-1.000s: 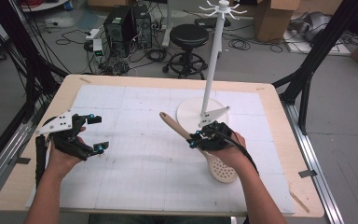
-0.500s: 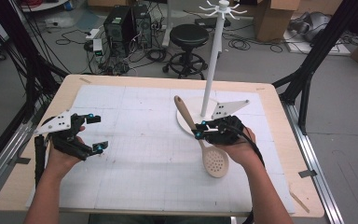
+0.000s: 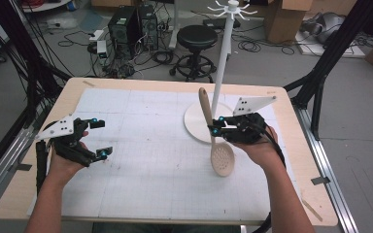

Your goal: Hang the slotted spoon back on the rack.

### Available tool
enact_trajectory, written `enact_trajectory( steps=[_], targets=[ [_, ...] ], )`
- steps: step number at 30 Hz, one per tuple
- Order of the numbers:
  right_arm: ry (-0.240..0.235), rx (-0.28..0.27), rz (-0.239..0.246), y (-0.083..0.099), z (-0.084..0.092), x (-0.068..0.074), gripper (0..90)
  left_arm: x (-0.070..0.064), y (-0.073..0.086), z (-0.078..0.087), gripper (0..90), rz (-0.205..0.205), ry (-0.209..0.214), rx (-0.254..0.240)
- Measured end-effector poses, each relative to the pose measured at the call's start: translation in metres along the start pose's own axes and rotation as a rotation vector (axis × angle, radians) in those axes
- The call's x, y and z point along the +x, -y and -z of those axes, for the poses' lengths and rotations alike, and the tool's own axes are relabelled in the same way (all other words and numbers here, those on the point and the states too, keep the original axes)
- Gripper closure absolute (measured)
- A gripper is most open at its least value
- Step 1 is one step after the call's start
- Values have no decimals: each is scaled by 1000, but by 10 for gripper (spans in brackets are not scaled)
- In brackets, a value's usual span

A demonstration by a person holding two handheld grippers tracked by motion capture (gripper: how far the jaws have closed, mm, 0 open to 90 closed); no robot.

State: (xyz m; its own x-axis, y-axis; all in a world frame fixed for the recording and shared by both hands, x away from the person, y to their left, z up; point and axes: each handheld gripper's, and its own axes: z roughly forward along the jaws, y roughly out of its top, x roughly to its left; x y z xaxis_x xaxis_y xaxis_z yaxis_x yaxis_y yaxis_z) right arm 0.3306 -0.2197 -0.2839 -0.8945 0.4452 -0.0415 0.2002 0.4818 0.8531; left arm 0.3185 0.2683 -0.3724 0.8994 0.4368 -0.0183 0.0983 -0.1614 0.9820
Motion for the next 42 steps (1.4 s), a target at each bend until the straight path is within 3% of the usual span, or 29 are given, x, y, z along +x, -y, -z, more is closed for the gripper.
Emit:
enact_trajectory(
  steps=[18, 28, 37, 42],
  targets=[
    [46, -48, -28, -23, 39, -29, 758, 1, -1, 2, 17, 3, 2, -15],
    [83, -95, -76, -33, 61, -55, 758, 1, -1, 3, 17, 2, 0, -16],
    [147, -87, -91, -51, 74, -77, 758, 1, 0, 3, 17, 3, -2, -13],
    [184, -89, -127, -60, 82, -89, 758, 1, 0, 3, 17, 3, -2, -14]
  ],
)
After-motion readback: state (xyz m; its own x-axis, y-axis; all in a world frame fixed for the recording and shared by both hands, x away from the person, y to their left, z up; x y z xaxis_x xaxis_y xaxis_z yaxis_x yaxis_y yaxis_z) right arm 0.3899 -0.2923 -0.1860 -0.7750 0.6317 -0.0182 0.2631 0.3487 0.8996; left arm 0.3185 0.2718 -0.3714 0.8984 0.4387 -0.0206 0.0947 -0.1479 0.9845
